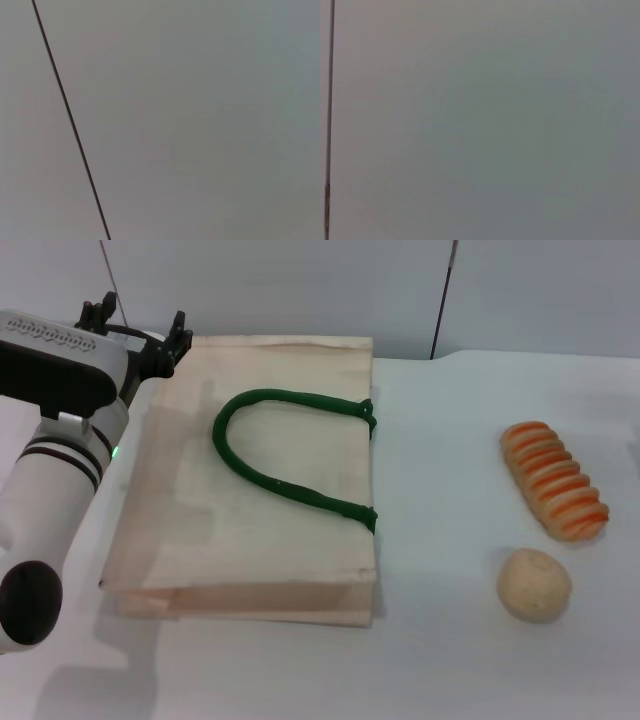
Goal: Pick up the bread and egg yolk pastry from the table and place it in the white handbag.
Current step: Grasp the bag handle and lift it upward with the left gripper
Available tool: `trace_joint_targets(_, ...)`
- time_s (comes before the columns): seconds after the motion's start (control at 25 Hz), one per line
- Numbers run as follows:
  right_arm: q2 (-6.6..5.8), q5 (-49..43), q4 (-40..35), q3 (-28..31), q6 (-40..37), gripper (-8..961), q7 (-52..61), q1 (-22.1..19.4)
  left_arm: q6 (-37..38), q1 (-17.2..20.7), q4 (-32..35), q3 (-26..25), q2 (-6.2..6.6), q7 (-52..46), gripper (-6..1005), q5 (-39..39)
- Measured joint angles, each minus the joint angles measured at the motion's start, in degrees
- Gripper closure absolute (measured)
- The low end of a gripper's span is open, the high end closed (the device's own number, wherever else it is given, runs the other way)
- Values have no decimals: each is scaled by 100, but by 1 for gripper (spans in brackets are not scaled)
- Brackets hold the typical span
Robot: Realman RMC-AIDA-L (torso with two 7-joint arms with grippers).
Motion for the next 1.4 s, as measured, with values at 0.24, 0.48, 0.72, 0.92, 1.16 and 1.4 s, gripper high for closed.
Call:
trace_joint_targets(0.24, 0, 0, 0, 0, 20, 220, 3, 0, -1, 0, -3, 0, 0, 0, 140, -10)
trace_joint_targets(0.48, 0, 0, 0, 0, 20, 220, 4, 0, -1, -3, -48, 0, 0, -1, 141, -61)
trace_joint_targets(0.72, 0, 0, 0, 0, 20, 219, 4, 0, -1, -22, -64, 0, 0, -5, 143, -65)
trace_joint_targets(0.92, 0, 0, 0, 0, 23, 219, 4, 0, -1, -32, -65, 0, 0, -7, 144, -71)
trace_joint_targets(1.16, 0, 0, 0, 0, 28, 219, 5, -3, -4, -57, -59, 27, 0, -9, 146, -357)
trace_joint_targets(1.4, -5, 0, 0, 0, 212, 219, 17, -13, -104, -18, 107, 49, 10, -21, 147, -557)
